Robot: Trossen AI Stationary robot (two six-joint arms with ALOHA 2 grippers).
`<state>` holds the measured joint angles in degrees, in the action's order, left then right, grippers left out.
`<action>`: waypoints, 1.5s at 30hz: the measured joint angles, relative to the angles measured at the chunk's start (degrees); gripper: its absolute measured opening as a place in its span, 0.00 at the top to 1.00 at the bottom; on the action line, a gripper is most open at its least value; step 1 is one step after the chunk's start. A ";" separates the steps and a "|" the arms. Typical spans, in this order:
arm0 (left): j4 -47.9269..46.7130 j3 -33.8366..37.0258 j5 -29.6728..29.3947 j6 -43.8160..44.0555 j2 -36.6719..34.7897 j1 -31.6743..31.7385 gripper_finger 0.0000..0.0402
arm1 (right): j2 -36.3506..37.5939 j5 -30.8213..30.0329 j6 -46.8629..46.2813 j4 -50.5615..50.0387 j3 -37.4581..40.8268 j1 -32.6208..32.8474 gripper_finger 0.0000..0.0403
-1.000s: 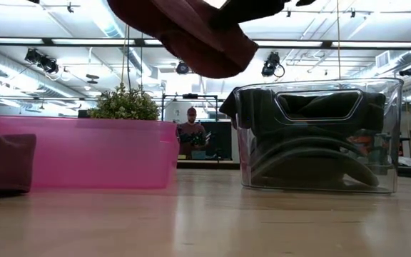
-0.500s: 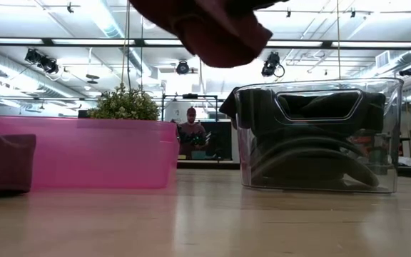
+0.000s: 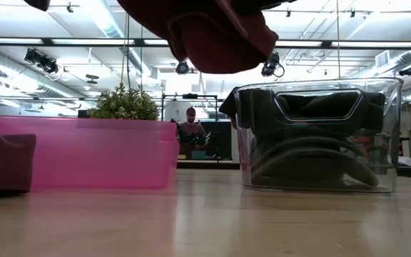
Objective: Pick & Place hat
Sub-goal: Put the top maroon cap into the red bin
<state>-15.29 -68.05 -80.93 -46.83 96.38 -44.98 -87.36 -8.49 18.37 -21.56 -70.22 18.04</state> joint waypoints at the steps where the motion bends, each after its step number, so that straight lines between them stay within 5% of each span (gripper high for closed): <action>1: 0.02 0.00 0.00 0.10 0.00 0.31 0.65 | -0.01 -0.02 0.07 0.00 0.00 -0.02 1.00; 4: 0.11 0.00 -0.39 1.33 0.00 1.07 0.89 | -0.02 -0.05 0.09 -0.23 0.03 0.02 1.00; 6: 0.28 0.00 -0.70 1.89 -0.12 1.21 0.96 | -0.10 -0.07 0.09 -0.29 0.09 0.04 0.99; 12: -0.03 0.00 -4.71 1.28 -0.02 0.44 0.97 | -0.10 -0.58 -0.90 1.11 0.09 0.02 0.88; 22: -2.91 0.02 -9.06 5.39 0.00 -0.55 0.97 | 2.99 -11.65 -2.02 0.63 0.07 0.07 0.51; 31: -25.30 0.05 -8.68 36.73 0.00 1.91 0.97 | 8.52 -11.59 -11.24 -5.28 0.07 0.04 0.35; 40: -32.08 0.07 -7.22 48.46 0.76 1.21 0.97 | 9.04 -11.46 -12.15 -7.47 0.04 0.07 0.34; 45: -43.36 0.07 -2.64 67.29 -0.30 2.22 0.97 | 9.04 -11.46 -12.13 -7.56 0.04 0.07 0.36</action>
<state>-58.65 -67.99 -83.57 20.46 96.07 -42.76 -78.32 -19.95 6.24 -29.11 -70.17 18.11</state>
